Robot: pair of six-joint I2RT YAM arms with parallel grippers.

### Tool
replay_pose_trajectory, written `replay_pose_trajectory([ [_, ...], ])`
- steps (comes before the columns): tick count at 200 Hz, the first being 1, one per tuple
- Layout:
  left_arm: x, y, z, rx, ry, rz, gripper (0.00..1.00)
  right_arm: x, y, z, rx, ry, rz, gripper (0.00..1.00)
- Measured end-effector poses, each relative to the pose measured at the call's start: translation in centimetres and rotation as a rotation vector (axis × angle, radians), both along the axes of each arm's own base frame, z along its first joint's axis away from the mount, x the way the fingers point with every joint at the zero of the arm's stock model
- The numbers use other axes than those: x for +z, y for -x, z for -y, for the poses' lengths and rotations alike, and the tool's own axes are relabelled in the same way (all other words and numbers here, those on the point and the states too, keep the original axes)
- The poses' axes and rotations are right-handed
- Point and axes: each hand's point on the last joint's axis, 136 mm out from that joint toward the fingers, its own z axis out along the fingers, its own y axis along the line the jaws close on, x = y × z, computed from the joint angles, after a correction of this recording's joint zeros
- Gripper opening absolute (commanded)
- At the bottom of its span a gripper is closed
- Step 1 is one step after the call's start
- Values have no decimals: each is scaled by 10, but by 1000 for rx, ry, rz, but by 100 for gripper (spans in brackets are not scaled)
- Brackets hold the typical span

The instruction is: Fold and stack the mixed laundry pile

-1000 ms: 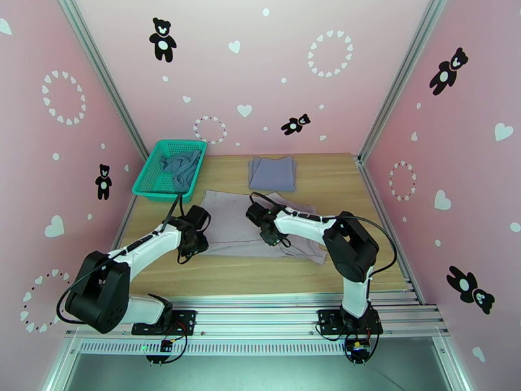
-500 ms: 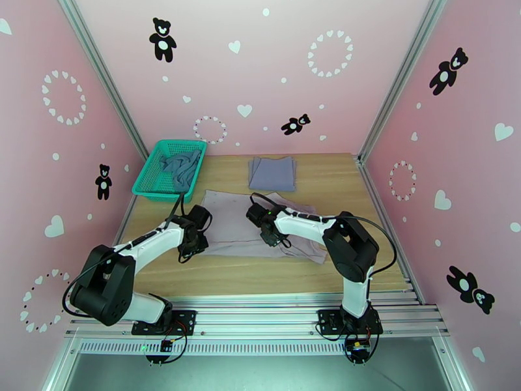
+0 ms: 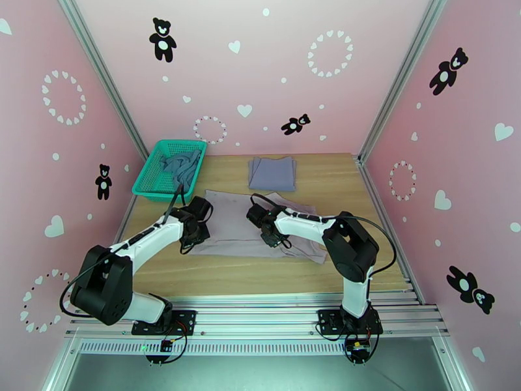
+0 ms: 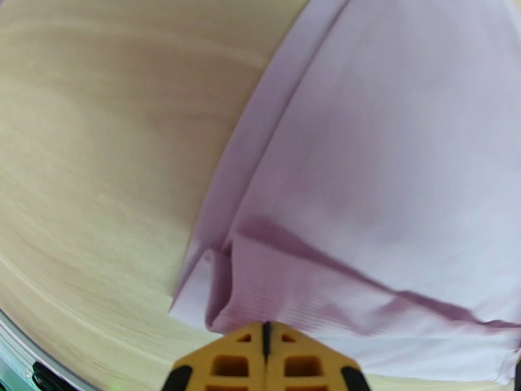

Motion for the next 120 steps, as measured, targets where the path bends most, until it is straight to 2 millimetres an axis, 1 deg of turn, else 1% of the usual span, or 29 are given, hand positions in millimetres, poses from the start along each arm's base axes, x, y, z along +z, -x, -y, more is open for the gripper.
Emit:
replay_pose_trajectory([
  [16, 3, -9, 1, -2, -6, 11, 0, 0, 0, 0, -1, 1, -1, 29],
  [35, -4, -15, -2, 1, -26, -13, 0, -1, 1, 1, -1, 3, -3, 29],
  [39, -6, -17, -3, 2, -32, -20, 6, -2, 1, 2, -2, 4, -4, 29],
  [52, -12, -20, -5, -4, -53, -43, 29, -2, 2, 2, -2, 5, -4, 29],
  [58, -15, -21, -7, -5, -68, -51, 42, -2, 2, 2, -2, 5, -5, 29],
  [67, -17, -23, -10, 2, -86, -60, 49, -3, 2, 3, -3, 7, -6, 29],
  [79, -16, -24, -14, 3, -114, -66, 52, -4, 3, 4, -5, 8, -8, 29],
  [102, -7, -26, -23, 18, -161, -51, 54, -4, 2, 6, -14, 8, -7, 29],
  [109, -2, -26, -25, 21, -173, -43, 53, -4, 1, 6, -20, 7, -7, 30],
  [115, 2, -26, -27, 23, -178, -36, 51, -4, 1, 7, -23, 7, -6, 33],
  [120, 7, -26, -28, 25, -180, -25, 48, -4, 0, 8, -29, 5, -5, 35],
])
